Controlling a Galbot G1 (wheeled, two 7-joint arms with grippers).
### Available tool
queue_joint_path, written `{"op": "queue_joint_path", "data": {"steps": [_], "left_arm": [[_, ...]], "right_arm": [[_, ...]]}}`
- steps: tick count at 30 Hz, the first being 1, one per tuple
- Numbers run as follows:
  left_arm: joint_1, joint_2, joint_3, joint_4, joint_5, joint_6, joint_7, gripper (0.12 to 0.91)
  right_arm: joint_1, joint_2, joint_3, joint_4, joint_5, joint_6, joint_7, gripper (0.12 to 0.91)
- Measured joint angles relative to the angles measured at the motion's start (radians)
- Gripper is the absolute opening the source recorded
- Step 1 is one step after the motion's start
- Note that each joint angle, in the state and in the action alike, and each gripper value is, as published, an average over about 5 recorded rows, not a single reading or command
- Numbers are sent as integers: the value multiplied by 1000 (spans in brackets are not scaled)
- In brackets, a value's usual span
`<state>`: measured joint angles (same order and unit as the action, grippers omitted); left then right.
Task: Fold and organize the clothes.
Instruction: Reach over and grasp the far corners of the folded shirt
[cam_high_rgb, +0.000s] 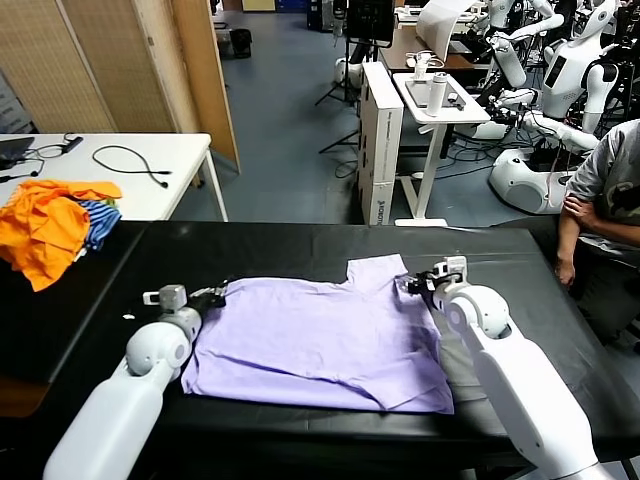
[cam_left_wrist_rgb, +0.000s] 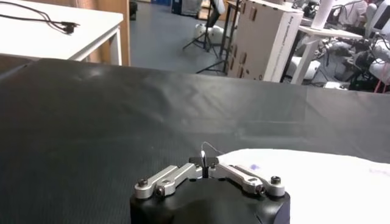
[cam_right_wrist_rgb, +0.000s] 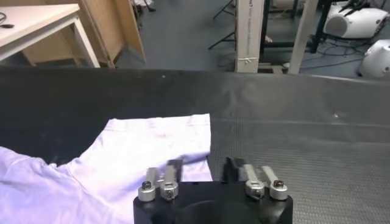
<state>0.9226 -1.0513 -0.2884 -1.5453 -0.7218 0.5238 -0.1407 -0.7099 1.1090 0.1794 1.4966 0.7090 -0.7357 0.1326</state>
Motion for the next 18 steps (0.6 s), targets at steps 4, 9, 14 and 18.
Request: {"op": "queue_joint_path", "data": {"steps": [4,9,14,18], "left_arm": [[1,2,0,-1,1,1,0,154],[3,2,0,-2,4,2,0,154],[7,3,-2,-5,6,2,1,154],[15,8,-12,-20,3,3,0,154]], "right_arm": [[0,2,-5,-6,-5,1,-5,433],[-3,2,-6,-6,-6,1,-8,175],[-9,-2,1,5,-2,13,-12,140],[-18,-11,11,29,10,29,-13,140]]}}
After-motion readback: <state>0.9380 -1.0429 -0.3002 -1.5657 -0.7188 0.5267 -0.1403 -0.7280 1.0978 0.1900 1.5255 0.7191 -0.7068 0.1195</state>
